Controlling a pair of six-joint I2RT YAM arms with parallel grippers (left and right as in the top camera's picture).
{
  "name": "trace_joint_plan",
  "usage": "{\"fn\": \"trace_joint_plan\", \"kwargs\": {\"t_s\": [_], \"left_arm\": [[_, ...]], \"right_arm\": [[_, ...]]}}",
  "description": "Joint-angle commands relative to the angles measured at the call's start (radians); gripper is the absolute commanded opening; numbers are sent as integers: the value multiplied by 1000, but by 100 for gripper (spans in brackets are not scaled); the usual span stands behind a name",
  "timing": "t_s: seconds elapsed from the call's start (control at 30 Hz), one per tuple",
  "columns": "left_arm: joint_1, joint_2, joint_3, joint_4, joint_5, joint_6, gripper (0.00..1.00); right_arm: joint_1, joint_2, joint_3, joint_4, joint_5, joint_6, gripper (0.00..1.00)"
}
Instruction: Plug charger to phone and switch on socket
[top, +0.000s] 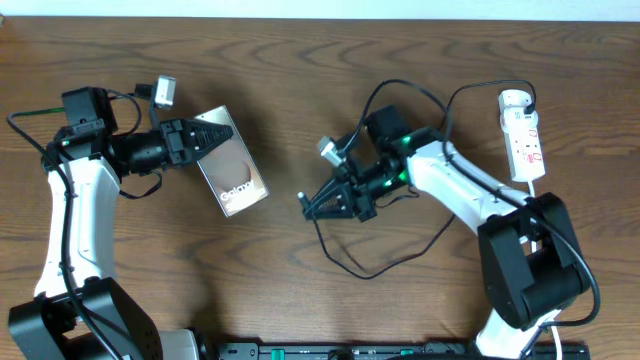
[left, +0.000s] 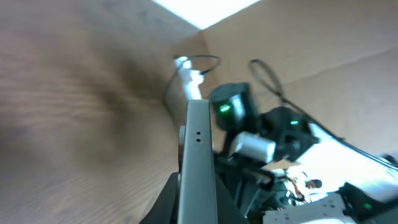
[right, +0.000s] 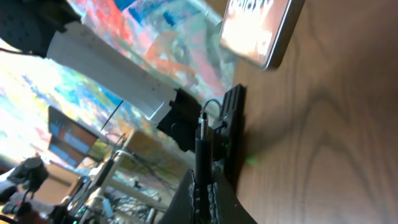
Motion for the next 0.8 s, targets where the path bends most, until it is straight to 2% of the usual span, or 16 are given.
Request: {"fn": "trace_joint_plan", "kwargs": {"t_s": [0.0,0.3,0.53,0.77], "left_arm": [[0,-5,9,16,176,61,7],[0,-5,9,61,176,62,7],[0,-5,9,93,176,61,7],[-27,-5,9,115,176,61,7]], "right_arm": [[55,-5,-19,18,-40,-34,1],[85,-5,-20,162,-40,61,1],[85,14,-20,251,-39,80,1],[90,106,-20,473,-40,320,1]]}}
